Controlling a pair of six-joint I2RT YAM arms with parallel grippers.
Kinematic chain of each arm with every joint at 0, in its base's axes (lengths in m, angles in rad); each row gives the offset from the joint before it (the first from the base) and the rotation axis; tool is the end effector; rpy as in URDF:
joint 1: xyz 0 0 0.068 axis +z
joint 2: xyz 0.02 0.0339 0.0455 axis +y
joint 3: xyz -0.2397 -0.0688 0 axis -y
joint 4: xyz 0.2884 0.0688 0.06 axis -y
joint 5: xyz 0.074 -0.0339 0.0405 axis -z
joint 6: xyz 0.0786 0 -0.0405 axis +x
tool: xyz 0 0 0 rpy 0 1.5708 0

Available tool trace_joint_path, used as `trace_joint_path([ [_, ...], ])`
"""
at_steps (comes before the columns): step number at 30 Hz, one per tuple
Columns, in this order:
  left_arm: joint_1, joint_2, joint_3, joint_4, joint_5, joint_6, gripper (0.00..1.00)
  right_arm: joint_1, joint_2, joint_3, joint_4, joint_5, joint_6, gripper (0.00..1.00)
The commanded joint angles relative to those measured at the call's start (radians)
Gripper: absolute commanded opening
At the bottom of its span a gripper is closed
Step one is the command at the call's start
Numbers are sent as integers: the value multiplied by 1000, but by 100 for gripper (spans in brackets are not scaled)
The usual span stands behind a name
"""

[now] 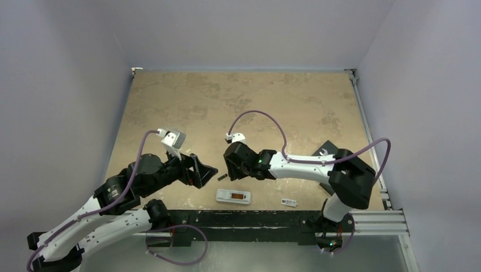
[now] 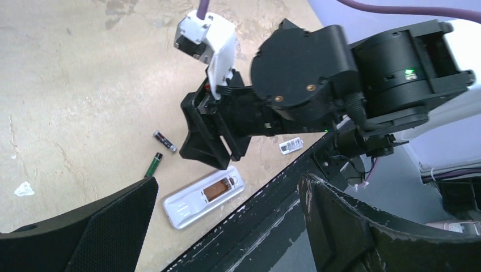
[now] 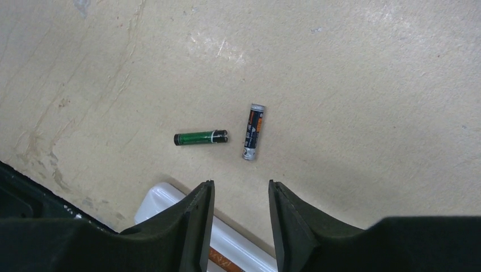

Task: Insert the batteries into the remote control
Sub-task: Pick up the battery from the center of the board.

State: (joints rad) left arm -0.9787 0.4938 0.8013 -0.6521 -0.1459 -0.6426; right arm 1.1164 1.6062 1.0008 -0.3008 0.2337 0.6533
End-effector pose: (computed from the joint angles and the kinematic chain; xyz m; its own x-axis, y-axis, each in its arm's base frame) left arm 0.1258 -0.1666 0.3203 -0.5972 -0.1745 -0.7829 0.4831 0.7009 -0.5247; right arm 0.1887 0.3447 0.1198 -0.7675 -0.2241 -0.6005 -0.4343 0.8709 0.2301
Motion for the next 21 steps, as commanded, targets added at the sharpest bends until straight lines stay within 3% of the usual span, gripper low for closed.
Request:
trace_joint_path([
  [1,-7,-32,19,54,-6,98,95,3,42,71,-17,39,0,45],
  [21,-7,-115,-25,75,-7,101,99,3,212,199,-73,69,-7,36],
])
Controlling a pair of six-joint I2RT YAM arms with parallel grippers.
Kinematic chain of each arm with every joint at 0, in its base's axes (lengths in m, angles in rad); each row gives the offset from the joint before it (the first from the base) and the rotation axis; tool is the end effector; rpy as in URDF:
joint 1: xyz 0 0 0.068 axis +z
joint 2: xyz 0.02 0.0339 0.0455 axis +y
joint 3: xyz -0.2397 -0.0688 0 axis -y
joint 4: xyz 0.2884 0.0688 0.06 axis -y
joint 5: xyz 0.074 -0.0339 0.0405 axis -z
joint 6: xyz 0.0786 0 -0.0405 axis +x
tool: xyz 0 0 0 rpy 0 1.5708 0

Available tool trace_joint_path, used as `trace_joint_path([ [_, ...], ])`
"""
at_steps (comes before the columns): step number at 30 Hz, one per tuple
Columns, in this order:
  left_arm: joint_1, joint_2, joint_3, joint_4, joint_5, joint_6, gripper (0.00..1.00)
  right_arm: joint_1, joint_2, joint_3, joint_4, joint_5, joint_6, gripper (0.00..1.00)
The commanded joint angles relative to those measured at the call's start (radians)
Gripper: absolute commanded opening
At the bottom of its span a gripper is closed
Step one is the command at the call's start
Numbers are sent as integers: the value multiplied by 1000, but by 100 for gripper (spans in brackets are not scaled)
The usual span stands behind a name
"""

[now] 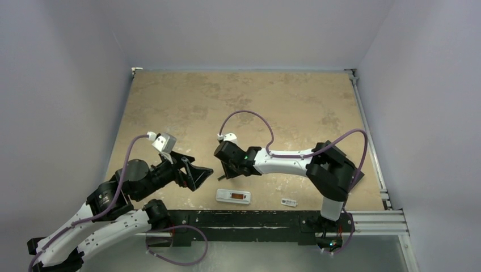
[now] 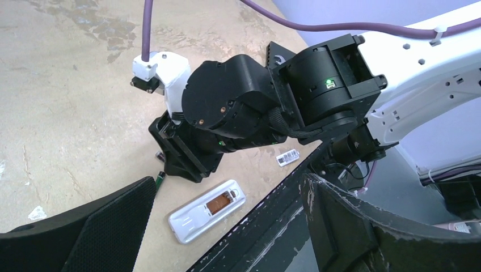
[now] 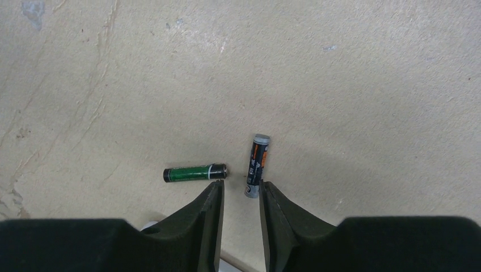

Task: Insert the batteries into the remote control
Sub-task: Pick up the battery from the center of the board.

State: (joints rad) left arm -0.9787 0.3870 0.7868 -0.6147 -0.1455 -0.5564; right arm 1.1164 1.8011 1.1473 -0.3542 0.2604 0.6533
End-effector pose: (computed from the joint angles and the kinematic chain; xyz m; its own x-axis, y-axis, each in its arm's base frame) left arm 0.1147 -0.1501 0.3391 -0.4929 -0.2035 -0.8460 0.5672 0.6622 -0.4897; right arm 0.2026 0.3686 0.0923 -0.7859 -0.2706 -0.5560 -0.4159 0.8967 0.1514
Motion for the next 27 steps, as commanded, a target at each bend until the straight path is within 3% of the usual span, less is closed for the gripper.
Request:
trace_joint_path([
  [1,-7,-9,-11,37,-8,15,99,3,23,57,-23,46,-8,36],
  [27,-6,10,-9,36,-17,17,99,3,94,96,-63,72,-24,26],
])
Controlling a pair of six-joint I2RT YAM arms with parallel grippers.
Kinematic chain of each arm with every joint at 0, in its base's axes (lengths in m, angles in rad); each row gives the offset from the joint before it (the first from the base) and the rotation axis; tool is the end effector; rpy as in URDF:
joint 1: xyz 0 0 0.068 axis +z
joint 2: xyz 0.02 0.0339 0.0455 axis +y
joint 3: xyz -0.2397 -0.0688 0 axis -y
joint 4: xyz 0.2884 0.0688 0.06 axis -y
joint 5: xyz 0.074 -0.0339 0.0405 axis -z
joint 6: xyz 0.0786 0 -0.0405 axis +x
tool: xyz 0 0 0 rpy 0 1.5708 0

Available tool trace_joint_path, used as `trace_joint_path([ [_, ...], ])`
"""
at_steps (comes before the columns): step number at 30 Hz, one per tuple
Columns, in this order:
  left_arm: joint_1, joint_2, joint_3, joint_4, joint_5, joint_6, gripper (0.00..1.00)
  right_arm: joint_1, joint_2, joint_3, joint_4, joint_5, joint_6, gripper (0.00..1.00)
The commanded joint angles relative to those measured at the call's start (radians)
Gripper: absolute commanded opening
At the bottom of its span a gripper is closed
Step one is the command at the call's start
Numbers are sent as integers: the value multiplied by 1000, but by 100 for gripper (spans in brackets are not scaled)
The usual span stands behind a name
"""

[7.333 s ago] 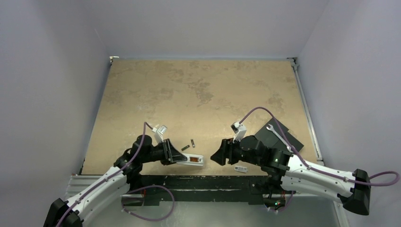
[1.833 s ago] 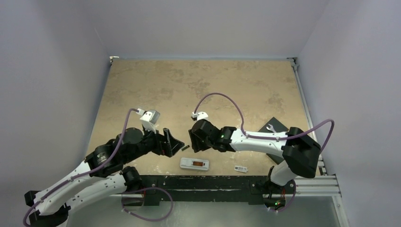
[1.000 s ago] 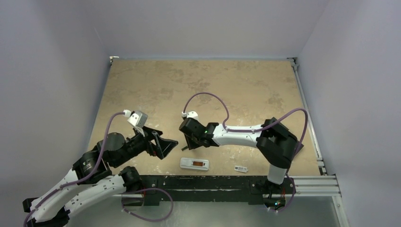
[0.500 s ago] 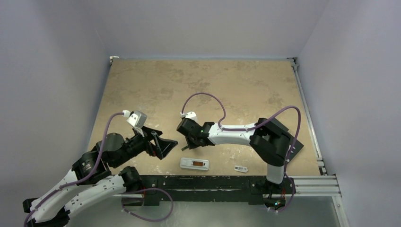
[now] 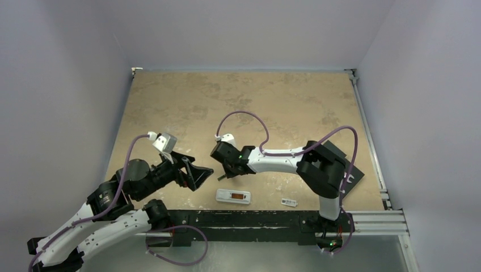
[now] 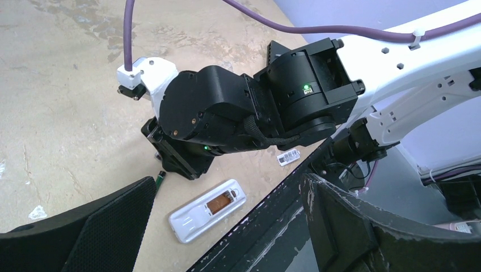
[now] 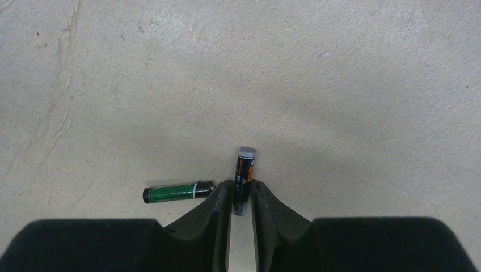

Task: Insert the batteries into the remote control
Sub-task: Pick up the battery from the center of the board.

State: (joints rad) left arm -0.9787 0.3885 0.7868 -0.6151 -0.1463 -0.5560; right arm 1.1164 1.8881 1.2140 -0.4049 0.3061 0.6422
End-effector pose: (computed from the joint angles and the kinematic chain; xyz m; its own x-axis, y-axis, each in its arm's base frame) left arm 0.1149 -0.1504 0.3388 -0.4933 -0.2022 -0.8460 0.5664 0.6635 -0.4888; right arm 0.2091 0.3741 0.0768 -0.7856 -0.3070 -0.5372 -0.4043 0.9119 0.0701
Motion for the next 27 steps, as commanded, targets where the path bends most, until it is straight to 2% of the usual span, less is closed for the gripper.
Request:
trace_joint_path([
  [1,-7,9,-9,37,-18,17,99,3,8,27,-13,26,-14,24],
  [10,-7,15,-9,31,-32,8,99,3,-25,8,-4,22,-17,0],
  [27,-7,33,-8,22,-55,-2,99,10,-215,-114,9,18,-91,0],
])
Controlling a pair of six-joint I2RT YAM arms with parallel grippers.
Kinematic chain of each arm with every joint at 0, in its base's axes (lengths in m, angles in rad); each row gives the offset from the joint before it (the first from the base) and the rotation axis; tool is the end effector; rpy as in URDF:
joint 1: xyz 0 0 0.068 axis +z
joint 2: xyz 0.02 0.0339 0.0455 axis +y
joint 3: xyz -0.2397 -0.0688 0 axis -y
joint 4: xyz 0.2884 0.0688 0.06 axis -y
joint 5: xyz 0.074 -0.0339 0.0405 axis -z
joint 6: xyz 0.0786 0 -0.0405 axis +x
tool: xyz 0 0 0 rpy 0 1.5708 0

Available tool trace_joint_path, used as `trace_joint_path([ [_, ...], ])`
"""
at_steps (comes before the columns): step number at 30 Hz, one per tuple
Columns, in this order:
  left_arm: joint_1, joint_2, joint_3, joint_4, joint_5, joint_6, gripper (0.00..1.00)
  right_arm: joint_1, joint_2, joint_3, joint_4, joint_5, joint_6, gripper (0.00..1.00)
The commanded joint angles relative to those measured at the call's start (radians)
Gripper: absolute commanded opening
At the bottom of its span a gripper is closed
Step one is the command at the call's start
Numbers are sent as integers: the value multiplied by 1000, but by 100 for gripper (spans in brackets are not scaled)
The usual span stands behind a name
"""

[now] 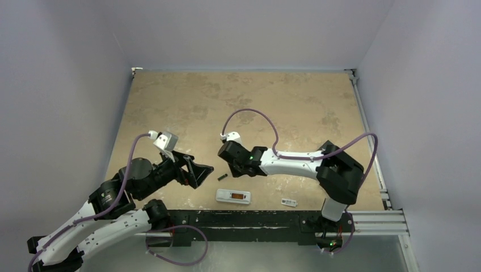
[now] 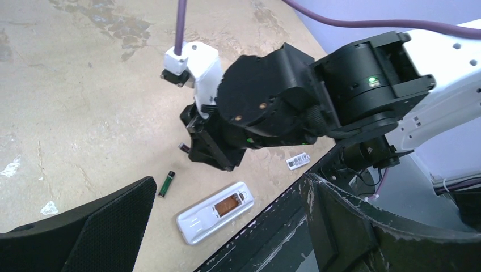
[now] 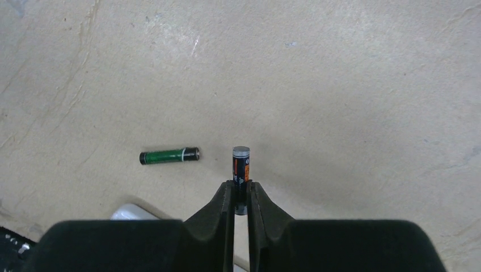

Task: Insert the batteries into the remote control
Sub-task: Pick up the battery from the center of the board.

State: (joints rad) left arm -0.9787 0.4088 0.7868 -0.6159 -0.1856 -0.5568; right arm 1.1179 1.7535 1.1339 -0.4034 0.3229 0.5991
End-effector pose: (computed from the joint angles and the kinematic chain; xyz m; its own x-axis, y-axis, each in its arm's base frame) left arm 0.1197 -0.1520 0.3353 -0.4897 -0.2025 -0.8480 0.5379 0.6953 -0.4767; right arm 0.2021 0.3582 0.1038 -0.7486 -0.3161 -0.5829 -0.4338 0.8983 0.0700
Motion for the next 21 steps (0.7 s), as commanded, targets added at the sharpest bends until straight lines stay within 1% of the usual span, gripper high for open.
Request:
trace_joint_path([
  [1,-7,14,-8,23,-17,-1,99,9,-96,-46,11,-7,-61,0],
  [11,-7,16,-7,19,-27,-6,99,24,-204,-124,38,-119,-218,0],
  [21,-7,17,-6,17,-32,-10,99,81,-280,-160,29,-210,-364,0],
])
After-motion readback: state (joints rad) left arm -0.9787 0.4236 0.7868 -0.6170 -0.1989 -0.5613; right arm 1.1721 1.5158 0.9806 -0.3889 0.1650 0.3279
